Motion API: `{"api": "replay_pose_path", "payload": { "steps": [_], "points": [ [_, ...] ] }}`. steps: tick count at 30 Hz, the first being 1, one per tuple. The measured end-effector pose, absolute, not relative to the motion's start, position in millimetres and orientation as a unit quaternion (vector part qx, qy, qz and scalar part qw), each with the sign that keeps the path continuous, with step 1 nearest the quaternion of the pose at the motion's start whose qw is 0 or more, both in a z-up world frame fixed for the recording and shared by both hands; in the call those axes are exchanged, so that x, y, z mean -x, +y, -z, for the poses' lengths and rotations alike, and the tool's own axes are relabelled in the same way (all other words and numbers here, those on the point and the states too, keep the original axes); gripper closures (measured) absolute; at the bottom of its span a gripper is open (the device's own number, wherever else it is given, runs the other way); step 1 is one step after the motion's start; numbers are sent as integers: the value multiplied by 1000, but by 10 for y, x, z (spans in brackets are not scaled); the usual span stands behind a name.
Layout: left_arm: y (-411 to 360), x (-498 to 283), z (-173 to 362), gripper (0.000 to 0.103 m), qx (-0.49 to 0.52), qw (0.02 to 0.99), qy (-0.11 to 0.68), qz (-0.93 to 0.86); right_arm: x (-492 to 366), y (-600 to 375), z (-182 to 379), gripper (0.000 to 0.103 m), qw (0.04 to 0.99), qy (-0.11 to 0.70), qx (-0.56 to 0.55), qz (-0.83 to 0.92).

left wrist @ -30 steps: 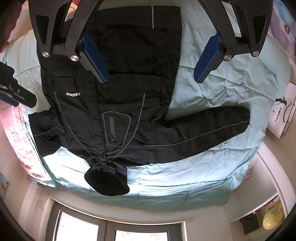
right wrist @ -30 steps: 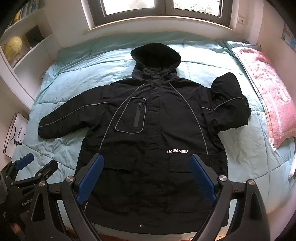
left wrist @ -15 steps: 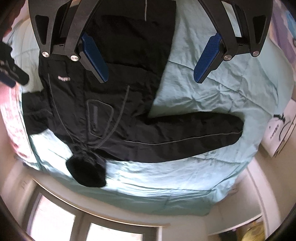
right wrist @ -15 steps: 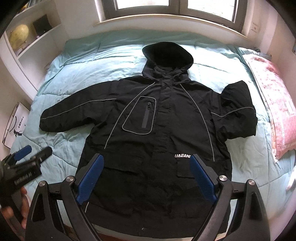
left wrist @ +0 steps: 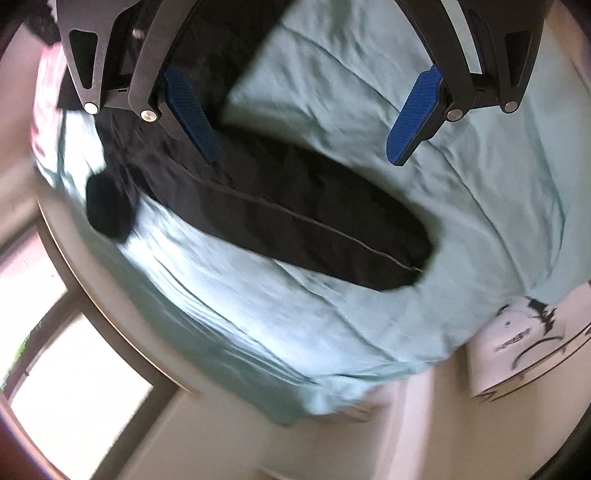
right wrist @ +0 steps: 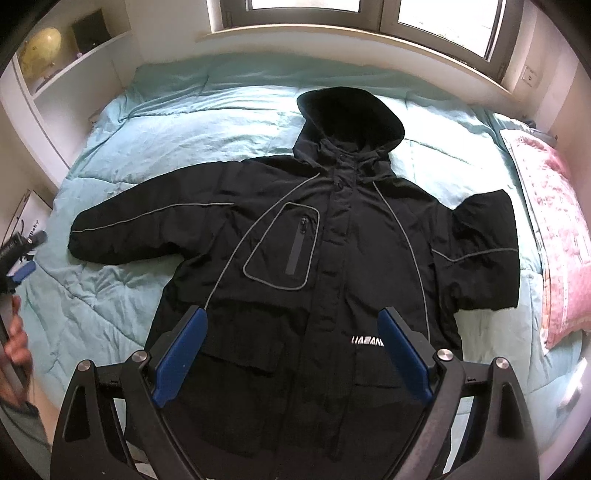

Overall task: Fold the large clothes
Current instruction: 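Grasp the black jacket's sleeve cuff with the left gripper and lift it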

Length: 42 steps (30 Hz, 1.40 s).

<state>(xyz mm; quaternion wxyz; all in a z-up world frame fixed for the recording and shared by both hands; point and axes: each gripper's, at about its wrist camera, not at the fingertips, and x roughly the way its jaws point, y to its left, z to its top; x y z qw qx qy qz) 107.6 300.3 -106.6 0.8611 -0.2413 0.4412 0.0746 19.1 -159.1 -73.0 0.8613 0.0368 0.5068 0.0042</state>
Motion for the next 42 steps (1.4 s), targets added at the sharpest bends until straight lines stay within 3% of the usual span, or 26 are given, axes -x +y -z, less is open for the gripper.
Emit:
{"api": "replay_pose_path", "payload": {
  "steps": [7,17,18,20,24,26,33,42],
  "points": [
    [3741,-1601,1662,10,319,832,437,-120,-714,-1504,1079,9,838,545,-19,-5],
    [4238,-2070,2423,12,350,790,459,-207,-1219,-1289,1569,9,805,592,8,-30],
    [4257,-2106,2484,14,351,787,462,-210,-1260,-1272,1603,9,803,595,10,-32],
    [4282,-2183,2633,30,357,777,473,-211,-1325,-1248,1678,9,798,602,13,-35],
    [4291,-2264,2835,50,364,770,479,-212,-1411,-1247,1819,9,786,617,15,-36],
    [4257,-2229,2763,81,361,782,462,-213,-1435,-1259,1859,9,783,621,15,-34],
    [3961,-2027,2024,88,324,847,381,-182,-1471,-1294,1928,9,779,626,13,-25],
    [3532,-2326,2185,89,177,856,445,-193,-1398,-1265,1935,9,781,623,13,-30]
  ]
}}
